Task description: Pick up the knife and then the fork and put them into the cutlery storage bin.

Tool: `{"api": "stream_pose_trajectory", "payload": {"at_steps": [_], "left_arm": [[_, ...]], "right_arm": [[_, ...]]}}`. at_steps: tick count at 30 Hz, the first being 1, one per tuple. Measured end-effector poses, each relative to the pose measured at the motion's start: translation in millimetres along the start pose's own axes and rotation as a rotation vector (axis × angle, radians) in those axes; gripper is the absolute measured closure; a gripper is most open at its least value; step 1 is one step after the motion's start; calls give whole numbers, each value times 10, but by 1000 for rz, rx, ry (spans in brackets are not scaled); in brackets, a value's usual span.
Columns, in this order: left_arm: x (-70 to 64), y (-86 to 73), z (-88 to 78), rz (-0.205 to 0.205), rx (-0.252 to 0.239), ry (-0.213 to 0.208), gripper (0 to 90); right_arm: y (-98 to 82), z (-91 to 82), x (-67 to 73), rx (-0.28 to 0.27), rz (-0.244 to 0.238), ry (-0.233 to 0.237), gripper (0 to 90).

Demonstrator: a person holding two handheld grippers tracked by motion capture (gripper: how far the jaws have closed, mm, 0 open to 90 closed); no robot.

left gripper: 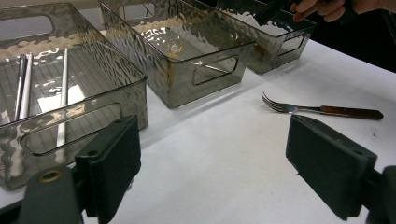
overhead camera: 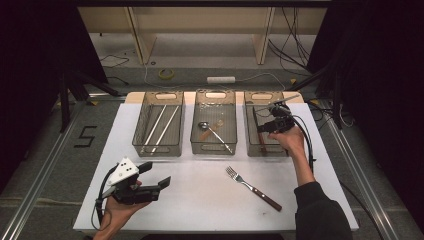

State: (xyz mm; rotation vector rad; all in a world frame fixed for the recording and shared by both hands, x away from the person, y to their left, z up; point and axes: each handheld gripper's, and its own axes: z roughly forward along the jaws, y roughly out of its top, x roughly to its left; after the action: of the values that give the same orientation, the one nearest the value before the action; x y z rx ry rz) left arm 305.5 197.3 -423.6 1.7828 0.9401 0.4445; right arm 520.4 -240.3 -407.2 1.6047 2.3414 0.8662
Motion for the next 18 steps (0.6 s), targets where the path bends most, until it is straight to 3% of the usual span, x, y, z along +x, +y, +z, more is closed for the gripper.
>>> {"api": "stream_pose_trajectory", "payload": {"at_steps": [7, 18], "left_arm": [[0, 0, 0, 1, 1, 1, 175], [-5, 0, 0, 2, 2, 2, 174]], "right_arm": [[-2, -96, 47, -11, -45, 12, 476], [-143, -406, 292, -45, -200, 76, 329]]}}
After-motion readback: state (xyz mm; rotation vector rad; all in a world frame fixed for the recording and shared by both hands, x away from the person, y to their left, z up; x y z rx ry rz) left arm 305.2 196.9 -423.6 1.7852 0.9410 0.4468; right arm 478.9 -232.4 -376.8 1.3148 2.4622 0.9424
